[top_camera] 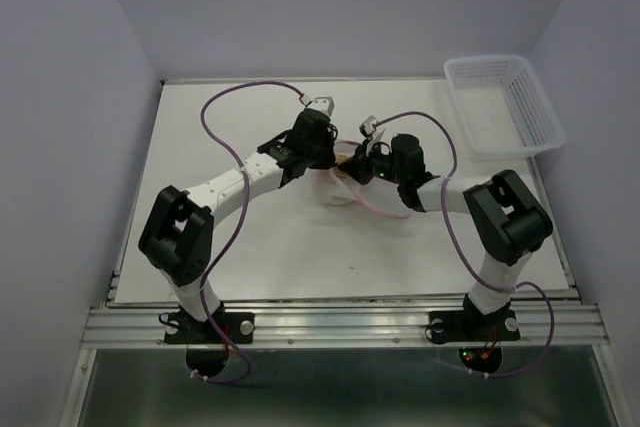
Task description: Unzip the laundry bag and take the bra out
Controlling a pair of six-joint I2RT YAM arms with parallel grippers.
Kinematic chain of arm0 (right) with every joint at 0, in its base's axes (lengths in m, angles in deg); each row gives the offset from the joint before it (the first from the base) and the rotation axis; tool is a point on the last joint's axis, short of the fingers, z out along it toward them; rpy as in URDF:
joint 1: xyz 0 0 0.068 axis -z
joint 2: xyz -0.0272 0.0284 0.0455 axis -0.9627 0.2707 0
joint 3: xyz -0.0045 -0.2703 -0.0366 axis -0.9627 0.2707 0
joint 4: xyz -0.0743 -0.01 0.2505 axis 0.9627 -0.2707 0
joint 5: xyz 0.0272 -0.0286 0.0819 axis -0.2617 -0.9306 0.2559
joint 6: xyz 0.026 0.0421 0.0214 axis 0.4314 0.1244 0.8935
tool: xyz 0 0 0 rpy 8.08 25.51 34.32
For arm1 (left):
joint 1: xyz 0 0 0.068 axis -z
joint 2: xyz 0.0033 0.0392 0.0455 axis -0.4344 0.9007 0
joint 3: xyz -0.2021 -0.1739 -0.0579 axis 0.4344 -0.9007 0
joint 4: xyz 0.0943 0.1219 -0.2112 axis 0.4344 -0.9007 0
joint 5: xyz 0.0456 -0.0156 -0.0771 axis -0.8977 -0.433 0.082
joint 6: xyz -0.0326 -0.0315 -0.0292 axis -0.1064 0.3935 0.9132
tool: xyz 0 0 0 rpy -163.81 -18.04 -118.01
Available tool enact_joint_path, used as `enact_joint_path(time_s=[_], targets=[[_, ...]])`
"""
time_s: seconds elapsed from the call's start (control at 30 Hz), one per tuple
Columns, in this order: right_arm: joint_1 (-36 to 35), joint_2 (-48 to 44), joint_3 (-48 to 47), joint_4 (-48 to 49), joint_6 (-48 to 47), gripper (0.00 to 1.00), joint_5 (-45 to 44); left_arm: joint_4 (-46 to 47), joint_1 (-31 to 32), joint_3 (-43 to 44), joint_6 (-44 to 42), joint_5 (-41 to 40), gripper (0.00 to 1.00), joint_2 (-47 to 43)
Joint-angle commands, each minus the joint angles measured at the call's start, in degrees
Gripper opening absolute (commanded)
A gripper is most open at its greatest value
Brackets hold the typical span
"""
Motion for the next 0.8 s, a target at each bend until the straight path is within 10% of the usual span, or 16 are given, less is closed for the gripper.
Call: enact_joint_path(time_s=[0.0, 0.5, 0.77], targets=[[-0.77, -10.81, 2.05, 2.65, 0.5, 0.01, 5.92, 3.9, -2.16, -3.29, 3.3, 1.2, 0.0, -2.79], [-0.77, -29.82, 13.65, 12.21, 1.45, 0.01, 14.56, 4.08, -4.36, -5.66, 5.68, 0.59, 0.0, -1.92], [-0.77, -32.99, 16.39, 23.99, 12.17, 0.02, -10.28, 4.7, -4.62, -7.86, 5.94, 1.55, 0.0, -2.09]])
